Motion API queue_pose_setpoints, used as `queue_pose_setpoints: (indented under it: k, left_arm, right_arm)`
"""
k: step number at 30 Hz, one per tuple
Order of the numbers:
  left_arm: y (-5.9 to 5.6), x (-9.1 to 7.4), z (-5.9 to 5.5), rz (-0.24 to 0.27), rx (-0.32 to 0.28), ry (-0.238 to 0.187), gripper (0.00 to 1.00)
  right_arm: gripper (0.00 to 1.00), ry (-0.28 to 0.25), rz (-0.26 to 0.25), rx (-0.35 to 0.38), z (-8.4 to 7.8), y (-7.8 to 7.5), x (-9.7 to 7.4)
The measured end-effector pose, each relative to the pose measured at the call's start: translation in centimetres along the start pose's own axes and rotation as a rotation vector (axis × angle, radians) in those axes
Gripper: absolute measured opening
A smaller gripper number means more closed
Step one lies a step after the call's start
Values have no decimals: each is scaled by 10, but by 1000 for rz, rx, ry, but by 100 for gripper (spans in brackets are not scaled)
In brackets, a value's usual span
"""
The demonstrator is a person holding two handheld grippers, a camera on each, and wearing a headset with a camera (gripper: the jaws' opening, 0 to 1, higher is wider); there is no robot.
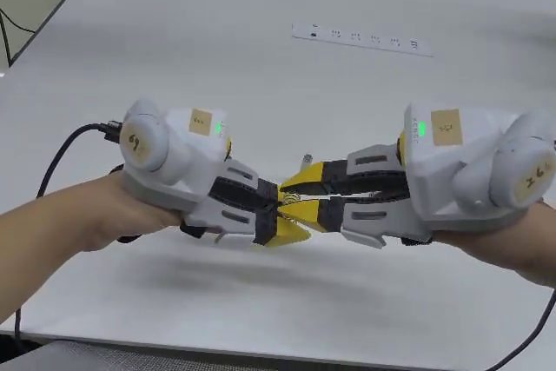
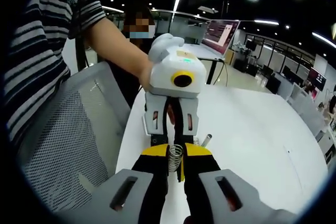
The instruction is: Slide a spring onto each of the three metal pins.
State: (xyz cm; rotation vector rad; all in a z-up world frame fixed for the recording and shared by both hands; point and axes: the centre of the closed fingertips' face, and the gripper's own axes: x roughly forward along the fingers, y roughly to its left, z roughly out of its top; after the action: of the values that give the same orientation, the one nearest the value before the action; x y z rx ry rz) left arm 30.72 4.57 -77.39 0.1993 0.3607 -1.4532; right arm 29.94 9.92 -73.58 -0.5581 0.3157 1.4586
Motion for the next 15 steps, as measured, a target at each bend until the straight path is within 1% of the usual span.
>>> queue_pose_setpoints:
  k: [4,6,8,15]
  left_arm:
    - [0,-1,0,5,-8,-2,4]
    - [0,-1,-1,8,-25,0,4]
    - [-1,-1,-1,8,-13,5,4]
    - [0,-2,-1,18,-24,6,7]
  right_arm:
    - [7,2,0,8,0,0,-1]
    - [6,9,3,11,0,1,-2]
    - [6,17,6,5,-1,1,-2]
    - [6,30,6,-11,-2,1,-2]
